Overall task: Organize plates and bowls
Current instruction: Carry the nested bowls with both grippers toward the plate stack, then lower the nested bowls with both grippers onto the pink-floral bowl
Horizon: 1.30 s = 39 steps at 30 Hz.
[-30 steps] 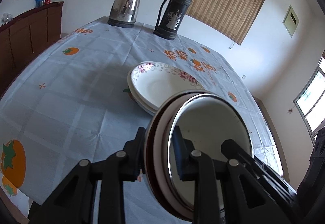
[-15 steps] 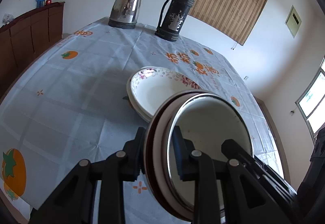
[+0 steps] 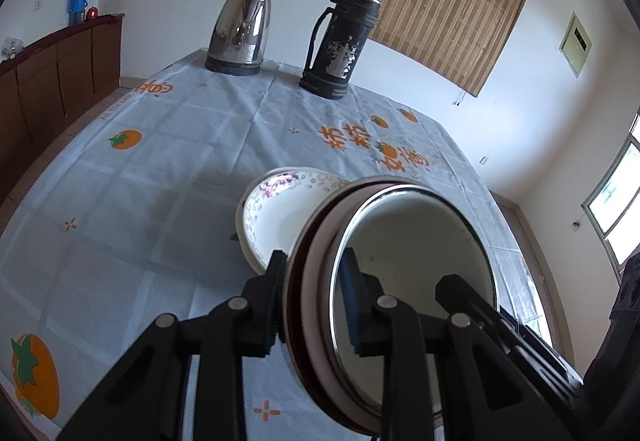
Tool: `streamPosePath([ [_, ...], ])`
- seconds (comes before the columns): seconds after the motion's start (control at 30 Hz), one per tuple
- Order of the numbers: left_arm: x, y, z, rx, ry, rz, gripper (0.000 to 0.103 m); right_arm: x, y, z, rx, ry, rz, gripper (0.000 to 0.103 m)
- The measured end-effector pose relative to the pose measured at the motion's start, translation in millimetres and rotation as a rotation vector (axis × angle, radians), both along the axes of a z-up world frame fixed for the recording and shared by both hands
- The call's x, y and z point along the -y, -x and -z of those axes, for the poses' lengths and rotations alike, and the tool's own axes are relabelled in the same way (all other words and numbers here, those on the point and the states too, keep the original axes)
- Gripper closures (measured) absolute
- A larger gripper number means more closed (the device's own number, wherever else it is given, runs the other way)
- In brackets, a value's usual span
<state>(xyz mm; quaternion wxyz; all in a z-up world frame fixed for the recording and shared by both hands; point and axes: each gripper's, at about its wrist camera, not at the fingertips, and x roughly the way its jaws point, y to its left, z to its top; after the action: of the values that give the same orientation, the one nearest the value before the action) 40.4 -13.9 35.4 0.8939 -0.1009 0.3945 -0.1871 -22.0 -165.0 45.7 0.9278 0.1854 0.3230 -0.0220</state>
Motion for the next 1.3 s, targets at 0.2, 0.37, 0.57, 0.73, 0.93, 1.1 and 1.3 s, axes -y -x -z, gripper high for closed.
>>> streamPosePath([
  [0.2, 6.2, -15.2, -6.6, 0.012, -0.004, 0.003, 0.078, 6.5, -15.1, -6.2, 0.011, -0.004, 0.003, 0.072],
  [0.37, 12.0, -27.3, -8.2, 0.013, -0.007, 0.009, 0.078, 12.0, -27.3, -8.4, 0.012, -0.005, 0.011, 0.072],
  [0.57, 18.0, -44.0, -7.4, -0.001, -0.008, 0.019, 0.078, 17.5, -42.4, -7.8, 0.001, -0.008, 0.023, 0.072],
  [0.73, 22.6, -55.6, -6.3, -0.005, -0.003, 0.025, 0.078, 21.7, -54.6, -8.2, -0.007, -0.004, 0.031, 0.072],
  [0.93, 28.7, -67.4, -3.7, -0.013, 0.0, 0.031, 0.078, 26.8, -66.2, -7.6, -0.014, 0.002, 0.038, 0.072],
  [1.1, 34.6, -76.5, 0.6, -0.029, -0.009, 0.036, 0.078, 31.9, -74.9, -3.0, -0.027, -0.002, 0.045, 0.072],
  [1.3, 40.1, -90.0, 8.6, -0.057, -0.014, 0.04, 0.078, 36.8, -85.8, 4.5, -0.052, -0.008, 0.053, 0.072],
])
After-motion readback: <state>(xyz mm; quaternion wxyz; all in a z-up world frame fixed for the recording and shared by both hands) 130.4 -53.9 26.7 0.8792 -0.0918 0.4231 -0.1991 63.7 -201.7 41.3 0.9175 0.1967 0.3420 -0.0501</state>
